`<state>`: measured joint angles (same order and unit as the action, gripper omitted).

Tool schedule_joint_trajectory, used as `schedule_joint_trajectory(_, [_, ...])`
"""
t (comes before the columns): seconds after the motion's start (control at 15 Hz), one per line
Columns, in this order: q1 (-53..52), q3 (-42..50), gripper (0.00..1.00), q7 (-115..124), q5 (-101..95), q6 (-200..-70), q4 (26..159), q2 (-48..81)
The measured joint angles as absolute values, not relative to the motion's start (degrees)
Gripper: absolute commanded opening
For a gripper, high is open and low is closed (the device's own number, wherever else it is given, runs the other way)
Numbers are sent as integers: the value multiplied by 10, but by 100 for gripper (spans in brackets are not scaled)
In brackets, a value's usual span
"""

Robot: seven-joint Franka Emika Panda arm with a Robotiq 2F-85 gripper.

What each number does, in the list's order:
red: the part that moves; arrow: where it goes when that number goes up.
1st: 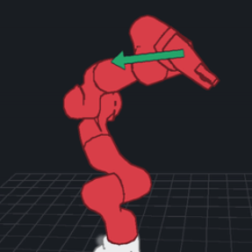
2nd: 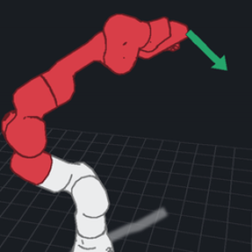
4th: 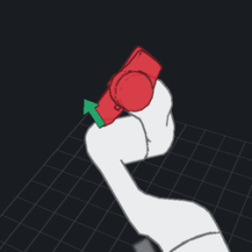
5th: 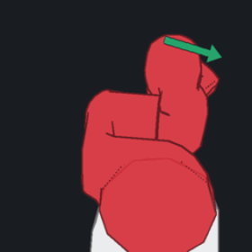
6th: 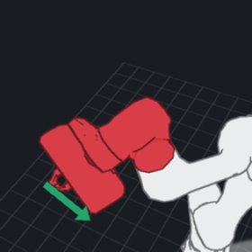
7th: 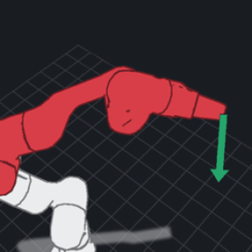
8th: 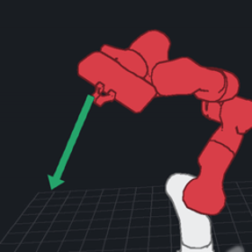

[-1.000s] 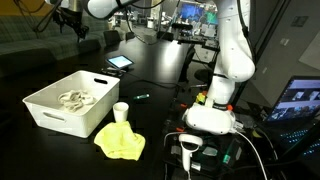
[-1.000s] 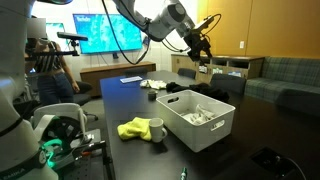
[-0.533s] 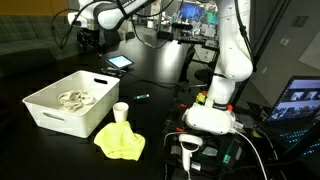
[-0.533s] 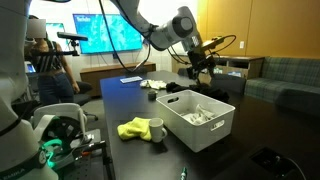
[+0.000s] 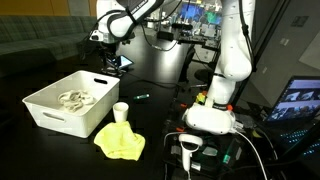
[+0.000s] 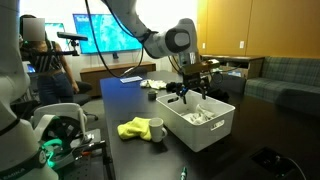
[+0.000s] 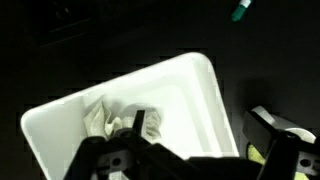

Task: The white towel should go in the basket first, followed by the marker in the cup, then the yellow towel in the basket, and the black tape in the cup.

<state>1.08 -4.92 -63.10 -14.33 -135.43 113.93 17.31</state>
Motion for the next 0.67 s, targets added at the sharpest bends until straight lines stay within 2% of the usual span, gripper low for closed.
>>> schedule_joint_trajectory(0.67, [13, -31, 100, -472, -106, -1367, 1264, 147])
